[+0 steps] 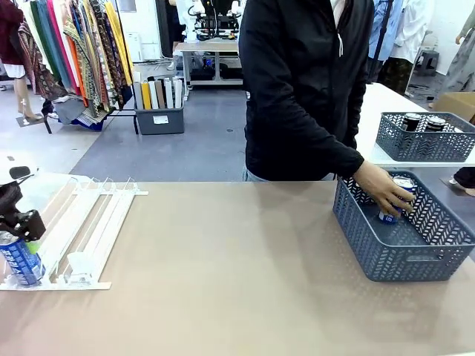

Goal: Retrieve and store the cans from the dispenser.
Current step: Pick up one can from the Automatic Can Dispenser and place it in the middle of the table.

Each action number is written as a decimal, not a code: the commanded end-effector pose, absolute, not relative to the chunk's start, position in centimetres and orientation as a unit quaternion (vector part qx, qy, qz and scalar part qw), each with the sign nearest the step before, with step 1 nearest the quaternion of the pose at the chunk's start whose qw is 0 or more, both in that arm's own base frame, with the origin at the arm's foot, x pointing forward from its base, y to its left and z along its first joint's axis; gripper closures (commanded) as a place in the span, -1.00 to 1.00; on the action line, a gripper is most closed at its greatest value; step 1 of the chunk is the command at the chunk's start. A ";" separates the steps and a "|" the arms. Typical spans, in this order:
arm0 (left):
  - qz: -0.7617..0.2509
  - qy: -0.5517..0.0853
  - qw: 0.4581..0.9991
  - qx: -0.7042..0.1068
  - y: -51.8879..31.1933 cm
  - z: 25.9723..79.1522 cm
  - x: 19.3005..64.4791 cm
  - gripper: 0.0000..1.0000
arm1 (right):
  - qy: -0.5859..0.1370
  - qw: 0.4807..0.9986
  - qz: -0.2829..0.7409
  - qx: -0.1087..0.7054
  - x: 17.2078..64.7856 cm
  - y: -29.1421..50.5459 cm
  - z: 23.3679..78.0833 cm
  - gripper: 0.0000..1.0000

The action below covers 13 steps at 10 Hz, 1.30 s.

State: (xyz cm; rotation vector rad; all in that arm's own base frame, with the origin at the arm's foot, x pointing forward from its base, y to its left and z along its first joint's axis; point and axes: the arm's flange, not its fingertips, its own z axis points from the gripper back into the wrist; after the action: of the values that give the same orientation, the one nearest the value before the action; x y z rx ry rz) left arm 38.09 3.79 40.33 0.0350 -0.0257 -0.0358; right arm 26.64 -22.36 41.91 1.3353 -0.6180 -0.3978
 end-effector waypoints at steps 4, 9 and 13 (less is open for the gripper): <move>-0.017 -0.004 1.000 0.026 4.3 40.5 38.4 1.00 | -0.283 0.724 -0.174 0.605 26.7 -22.5 42.1 -1.00; -0.005 -0.048 0.999 0.024 4.8 44.1 37.6 1.00 | -0.283 0.724 -0.174 0.605 26.7 -22.5 42.1 -1.00; 0.025 -0.129 0.991 -0.021 6.9 56.8 31.8 1.00 | -0.283 0.724 -0.174 0.605 26.7 -22.5 42.1 -1.00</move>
State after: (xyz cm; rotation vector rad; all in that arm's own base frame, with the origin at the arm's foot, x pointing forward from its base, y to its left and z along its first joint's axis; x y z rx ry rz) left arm 32.90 6.41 54.42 0.0048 -0.2241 0.0593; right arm 26.65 -22.35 41.89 1.3355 -0.6173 -0.3979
